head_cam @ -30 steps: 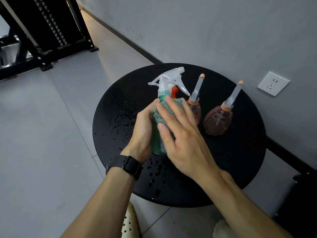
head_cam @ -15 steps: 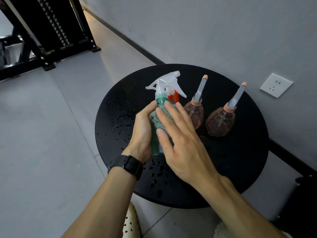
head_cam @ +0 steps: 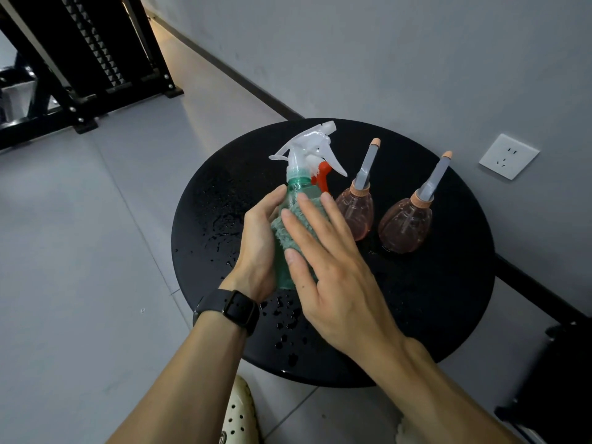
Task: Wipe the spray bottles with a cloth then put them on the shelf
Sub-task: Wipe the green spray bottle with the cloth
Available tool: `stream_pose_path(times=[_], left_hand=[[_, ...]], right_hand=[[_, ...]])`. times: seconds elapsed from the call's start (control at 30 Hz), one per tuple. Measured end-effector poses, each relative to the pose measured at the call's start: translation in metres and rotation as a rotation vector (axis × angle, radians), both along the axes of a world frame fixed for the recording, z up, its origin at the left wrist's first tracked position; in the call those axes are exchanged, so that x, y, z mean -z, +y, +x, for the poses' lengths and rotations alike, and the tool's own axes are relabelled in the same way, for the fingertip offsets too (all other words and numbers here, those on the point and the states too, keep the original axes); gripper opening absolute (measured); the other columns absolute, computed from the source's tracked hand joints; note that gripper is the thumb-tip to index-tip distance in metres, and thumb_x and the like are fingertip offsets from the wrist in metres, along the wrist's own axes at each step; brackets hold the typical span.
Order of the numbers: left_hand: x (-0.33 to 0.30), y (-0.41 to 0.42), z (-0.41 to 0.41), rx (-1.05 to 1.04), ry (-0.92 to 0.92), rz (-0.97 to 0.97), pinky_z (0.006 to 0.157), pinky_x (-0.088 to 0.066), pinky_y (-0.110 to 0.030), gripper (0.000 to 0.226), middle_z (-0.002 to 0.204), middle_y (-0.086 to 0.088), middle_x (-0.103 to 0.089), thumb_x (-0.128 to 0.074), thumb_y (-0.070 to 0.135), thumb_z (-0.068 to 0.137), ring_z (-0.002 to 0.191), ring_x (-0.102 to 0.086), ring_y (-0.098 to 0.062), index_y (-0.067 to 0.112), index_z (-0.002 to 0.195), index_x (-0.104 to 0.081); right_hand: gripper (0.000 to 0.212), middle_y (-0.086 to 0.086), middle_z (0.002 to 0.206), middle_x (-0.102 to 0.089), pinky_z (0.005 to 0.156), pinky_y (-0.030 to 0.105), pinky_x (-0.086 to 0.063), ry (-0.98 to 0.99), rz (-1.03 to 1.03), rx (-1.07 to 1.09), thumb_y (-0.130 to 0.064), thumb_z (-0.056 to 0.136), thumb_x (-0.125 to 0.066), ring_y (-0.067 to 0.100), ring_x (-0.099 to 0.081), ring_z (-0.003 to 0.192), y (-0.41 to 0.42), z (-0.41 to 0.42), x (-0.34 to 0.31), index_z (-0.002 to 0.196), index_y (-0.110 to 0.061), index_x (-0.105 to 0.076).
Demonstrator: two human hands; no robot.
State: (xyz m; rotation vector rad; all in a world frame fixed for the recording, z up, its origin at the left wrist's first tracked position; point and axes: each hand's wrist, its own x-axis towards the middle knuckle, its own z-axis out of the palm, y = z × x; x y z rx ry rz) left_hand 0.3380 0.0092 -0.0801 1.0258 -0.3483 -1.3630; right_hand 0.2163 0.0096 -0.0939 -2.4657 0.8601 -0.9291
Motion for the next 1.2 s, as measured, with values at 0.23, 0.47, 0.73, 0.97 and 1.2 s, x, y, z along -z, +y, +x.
stream_pose_path(times=[0.23, 0.47, 0.73, 0.97, 1.2], left_hand=[[0.004, -0.001, -0.008, 0.037, -0.061, 0.0, 0.068, -0.058, -0.029, 0.041, 0.083, -0.006, -0.072, -0.043, 0.034, 0.101, 0.075, -0.07, -0.019, 0.014, 0.085, -0.075], [0.004, 0.001, -0.004, 0.066, -0.139, 0.043, 0.077, -0.059, -0.034, 0.041, 0.095, -0.009, -0.073, -0.044, 0.039, 0.103, 0.088, -0.071, -0.022, 0.012, 0.105, -0.074], [0.006, -0.001, 0.005, 0.002, -0.095, 0.032, 0.091, -0.056, -0.038, 0.052, 0.111, -0.017, -0.073, -0.043, 0.046, 0.104, 0.099, -0.071, -0.027, 0.005, 0.117, -0.071], [0.005, 0.0, 0.001, 0.094, -0.064, -0.038, 0.086, -0.055, -0.033, 0.052, 0.098, -0.012, -0.07, -0.042, 0.049, 0.102, 0.087, -0.068, -0.022, 0.007, 0.105, -0.071], [0.005, -0.002, -0.003, 0.136, -0.036, -0.088, 0.082, -0.058, -0.032, 0.048, 0.095, -0.009, -0.073, -0.044, 0.05, 0.101, 0.088, -0.071, -0.02, 0.013, 0.104, -0.074]], right_hand=[[0.047, -0.004, 0.16, -0.021, 0.116, 0.01, 0.001, -0.006, 0.099, 0.044, -0.032, 0.104, -0.033, 0.01, -0.004, 0.15, -0.02, 0.003, -0.015, 0.149, -0.019, -0.035], [0.05, -0.009, 0.161, -0.017, 0.117, 0.013, 0.002, 0.03, 0.125, 0.038, -0.036, 0.103, -0.031, 0.006, -0.001, 0.149, -0.019, 0.002, -0.014, 0.151, -0.022, -0.029], [0.05, 0.001, 0.16, -0.026, 0.121, 0.046, -0.014, 0.076, -0.03, 0.119, -0.035, 0.103, -0.03, 0.017, -0.013, 0.15, 0.003, 0.003, -0.004, 0.15, -0.019, -0.033], [0.049, 0.002, 0.158, -0.029, 0.119, 0.047, -0.024, 0.048, -0.015, 0.094, -0.033, 0.102, -0.034, 0.019, -0.014, 0.15, 0.007, -0.002, -0.005, 0.148, -0.017, -0.036], [0.053, -0.005, 0.161, -0.021, 0.123, 0.038, -0.012, 0.09, 0.092, 0.026, -0.039, 0.101, -0.027, 0.009, -0.004, 0.15, -0.009, -0.003, -0.024, 0.151, -0.022, -0.029]])
